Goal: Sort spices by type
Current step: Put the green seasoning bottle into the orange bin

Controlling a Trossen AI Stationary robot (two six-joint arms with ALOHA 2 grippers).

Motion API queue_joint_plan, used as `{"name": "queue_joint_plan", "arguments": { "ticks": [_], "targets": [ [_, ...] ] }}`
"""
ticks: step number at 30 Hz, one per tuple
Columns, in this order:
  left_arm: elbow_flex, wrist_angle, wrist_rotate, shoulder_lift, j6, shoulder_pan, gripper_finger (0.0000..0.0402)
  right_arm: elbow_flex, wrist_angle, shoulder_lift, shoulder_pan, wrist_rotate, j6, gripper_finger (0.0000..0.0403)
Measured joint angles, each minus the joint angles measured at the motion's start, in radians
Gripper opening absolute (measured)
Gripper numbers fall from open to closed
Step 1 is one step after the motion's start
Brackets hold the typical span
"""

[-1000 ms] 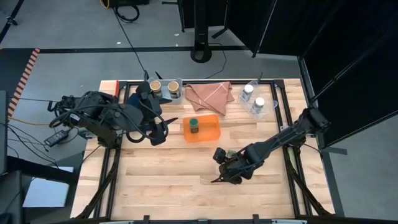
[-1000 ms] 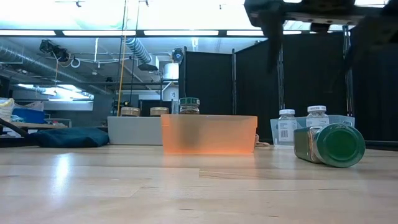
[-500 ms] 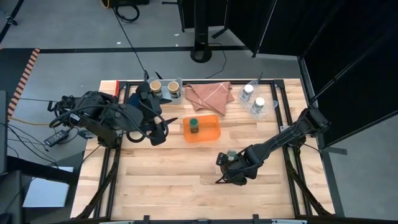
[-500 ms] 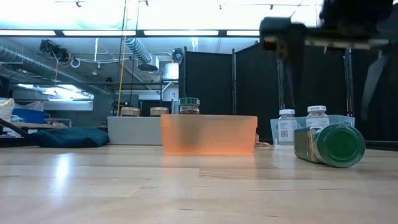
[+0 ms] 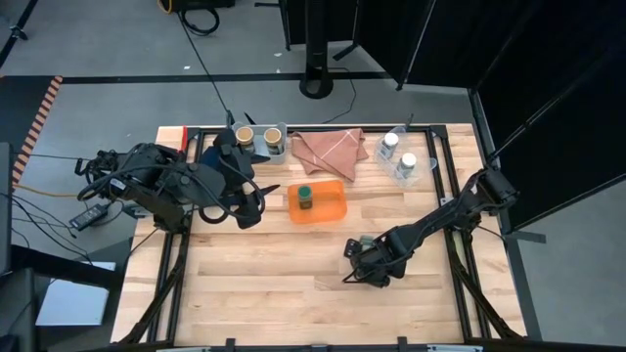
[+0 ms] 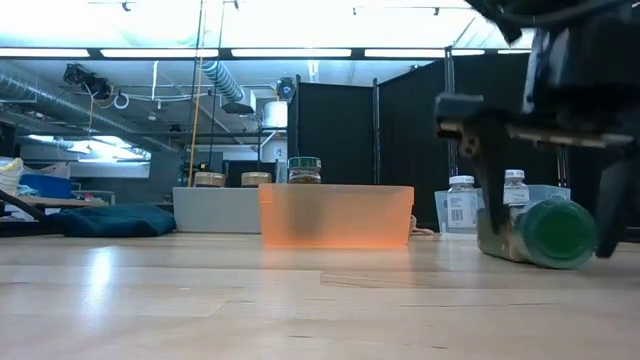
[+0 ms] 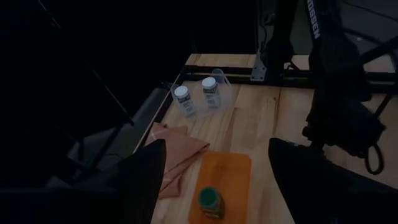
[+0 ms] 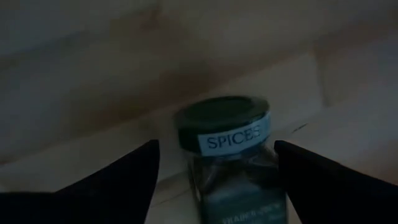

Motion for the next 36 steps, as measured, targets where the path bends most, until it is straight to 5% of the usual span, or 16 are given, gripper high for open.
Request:
{"name": "queue_joint_plan", "arguments": {
  "ticks": [7, 14, 28, 36],
  "targets": [
    [0.0, -0.017, 0.001, 0.018, -0.004, 0.0, 0.029, -0.056, 0.044, -0.004, -0.001, 0.007, 0.03, 0.0289],
    [0.0, -0.078, -0.013, 0.066, -0.029, 0.004, 0.0289, -0.054, 0.081, -0.002, -0.005, 0.062, 0.153, 0.0202],
    [-0.005, -0.336, -0.228, 0.04, -0.133, -0.043, 0.0234, -0.057, 0.188, 0.002, -0.003, 0.138, 0.458, 0.0217],
    [-0.282, -0.334, -0.234, -0.086, -0.293, -0.051, 0.0223, -0.057, 0.222, 0.002, -0.003, 0.173, 0.606, 0.02]
  ]
}}
